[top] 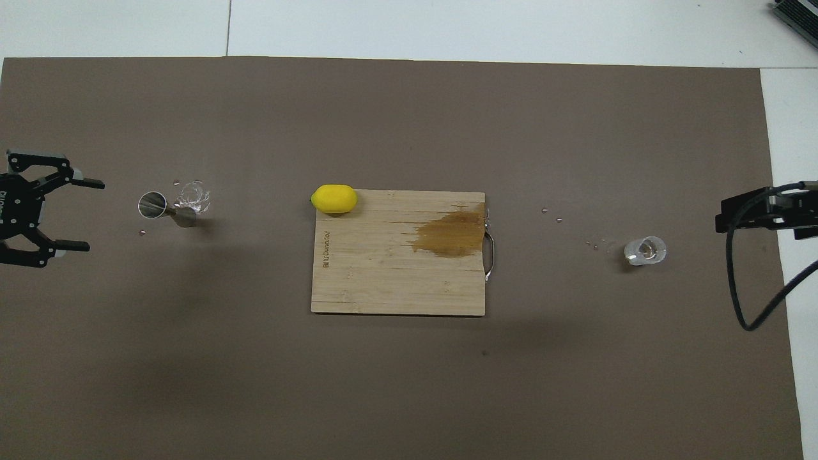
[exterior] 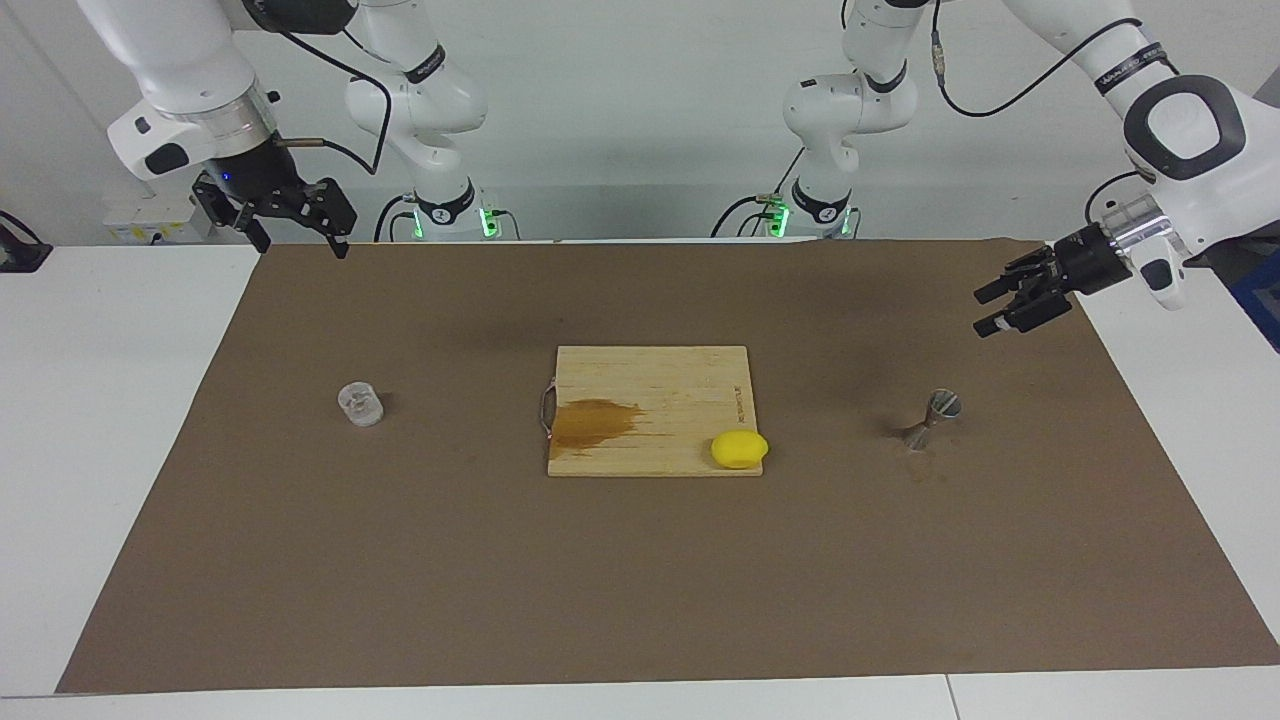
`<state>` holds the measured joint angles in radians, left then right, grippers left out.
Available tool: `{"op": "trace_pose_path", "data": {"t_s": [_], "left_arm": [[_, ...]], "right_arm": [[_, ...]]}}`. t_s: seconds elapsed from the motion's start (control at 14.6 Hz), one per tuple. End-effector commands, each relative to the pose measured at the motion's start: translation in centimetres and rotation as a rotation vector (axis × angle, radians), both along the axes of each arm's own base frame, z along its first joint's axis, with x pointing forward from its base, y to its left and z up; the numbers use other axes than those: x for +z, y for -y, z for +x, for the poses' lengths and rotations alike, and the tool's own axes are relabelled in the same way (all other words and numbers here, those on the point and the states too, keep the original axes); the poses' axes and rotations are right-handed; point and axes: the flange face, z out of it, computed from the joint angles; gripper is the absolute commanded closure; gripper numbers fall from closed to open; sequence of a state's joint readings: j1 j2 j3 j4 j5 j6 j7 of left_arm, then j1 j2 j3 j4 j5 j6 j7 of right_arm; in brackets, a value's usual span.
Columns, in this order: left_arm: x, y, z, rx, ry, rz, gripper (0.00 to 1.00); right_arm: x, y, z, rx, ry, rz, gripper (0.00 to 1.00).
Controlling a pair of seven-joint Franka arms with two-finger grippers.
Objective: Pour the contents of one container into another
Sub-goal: 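Move the left gripper toward the small clear glass nearest it, then close the left gripper around the clear glass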
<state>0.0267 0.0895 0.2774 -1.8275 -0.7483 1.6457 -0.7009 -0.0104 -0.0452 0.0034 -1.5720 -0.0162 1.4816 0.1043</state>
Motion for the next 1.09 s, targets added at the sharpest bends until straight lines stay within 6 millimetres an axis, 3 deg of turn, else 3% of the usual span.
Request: {"op": "trace_pose_path", "data": {"t_s": [0.0, 0.27, 0.55, 0.82, 1.03], "left_arm": [[-2.3, -0.8, -3.4, 0.388, -0.067, -0.137, 0.00], [-7.5, -1.9, -4.9, 0.719, -0.163, -0.280, 0.00], [-12.3, -1.8, -4.3, 0.809, -0.291, -0.352, 0.00], [-15.4, -1.4, -4.8, 0.843, -0.354, -0.371, 0.00], [-16.2, -0.8, -4.8, 0.864, -0.364, -0.397, 0.00]], "right_arm": [[0.2, 0.2, -0.5, 0.020, 0.000, 0.009, 0.00], [0.2, 0.2, -0.5, 0.020, 0.000, 0.008, 0.00], [0.2, 0.2, -0.5, 0.020, 0.000, 0.009, 0.00], [0.2, 0.2, -0.5, 0.020, 0.000, 0.008, 0.00], [0.2, 0.2, -0.5, 0.020, 0.000, 0.009, 0.00]]}}
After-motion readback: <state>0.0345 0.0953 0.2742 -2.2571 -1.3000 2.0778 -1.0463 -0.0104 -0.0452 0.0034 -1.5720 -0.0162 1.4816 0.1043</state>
